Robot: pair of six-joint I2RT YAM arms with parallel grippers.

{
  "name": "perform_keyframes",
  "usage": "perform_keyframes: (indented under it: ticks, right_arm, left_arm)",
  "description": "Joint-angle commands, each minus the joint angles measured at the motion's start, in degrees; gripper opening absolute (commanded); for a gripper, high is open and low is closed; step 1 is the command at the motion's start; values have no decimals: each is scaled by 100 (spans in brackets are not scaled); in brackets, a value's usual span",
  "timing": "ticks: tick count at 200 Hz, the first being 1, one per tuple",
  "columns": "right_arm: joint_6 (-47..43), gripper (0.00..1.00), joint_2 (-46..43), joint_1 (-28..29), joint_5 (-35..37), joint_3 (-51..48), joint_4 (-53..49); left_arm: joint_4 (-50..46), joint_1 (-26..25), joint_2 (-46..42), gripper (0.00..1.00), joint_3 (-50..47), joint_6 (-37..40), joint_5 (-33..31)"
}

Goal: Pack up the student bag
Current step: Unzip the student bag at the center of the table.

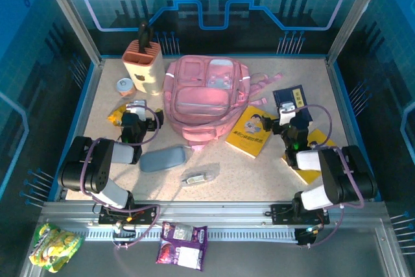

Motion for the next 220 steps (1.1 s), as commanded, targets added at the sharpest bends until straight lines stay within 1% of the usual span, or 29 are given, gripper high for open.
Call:
perform_keyframes:
  ticks: [1, 16, 38, 55, 77, 83, 93, 104, 111, 118, 125, 131, 146, 162, 181, 192, 202, 220]
  right_arm:
    - [-36, 100, -577, 77, 90, 154, -520]
    - [24, 100, -1057, 74, -145, 339, -1271]
    - [468, 100, -1473, 35, -41, 769, -2368]
    - [813, 100, -1692, -1, -122, 1123, -3172]
    - [1875, 100, -1913, -126, -120, 1657, -4437]
    - [2067, 100, -1944, -194, -237, 1778, -4754]
    - [2163, 100, -1987, -343, -617, 1921, -5187]
    - [2374, 100, -2004, -436, -734, 1902, -5352]
    - [2677, 100, -2015, -516, -656, 1853, -5443]
    - [2968, 100, -2033, -675, -813, 1805, -5472]
    - [3214, 100, -2020, -902, -1233, 1746, -5429]
    - [3353, 100, -1990, -1027, -1427, 1733, -5439]
    - [3446, 100, -1842, -1200, -1553, 1857, -5730]
    - [3213, 100, -1738, -1152, -1438, 1974, -5942]
    - [3085, 100, -1661, -1108, -1307, 2155, -6317]
    - [2938, 100, -1571, -1031, -1243, 2350, -6603]
    - [2892, 100, -1528, -865, -981, 2456, -6834]
    - [2787, 100, -1521, -615, -1159, 2499, -6848]
  left_arm:
    - [379, 59, -300, 99, -228, -14, -78]
    - [471, 59, -564, 99, -408, 9, -6]
    - [278, 58, -1137, 99, -580, -16, -91]
    - [-333, 59, -1737, 99, -521, -54, -75]
    - [-1286, 59, -2480, 99, -250, -422, 72]
    - [-1526, 59, -2649, 99, -167, -526, 191]
    - [-2032, 59, -2944, 99, 26, -949, 282]
    - [-2862, 59, -3233, 99, 361, -1404, 195]
    - [-3358, 59, -3371, 99, 543, -1548, 160]
    - [-3740, 59, -3494, 99, 677, -1686, 117]
    - [-3876, 68, -3595, 99, 710, -1771, 135]
    - [-3882, 69, -3673, 99, 685, -1810, 199]
    - [-3833, 68, -3913, 99, 518, -2179, 113]
    - [-4081, 68, -4127, 99, 512, -2604, 162]
    - [-5041, 68, -4159, 99, 876, -2997, 294]
    - [-5377, 59, -4117, 99, 1028, -3060, 491]
    - [-5575, 61, -4081, 99, 1109, -3258, 648]
    - [-5850, 15, -4037, 99, 1275, -3482, 1068]
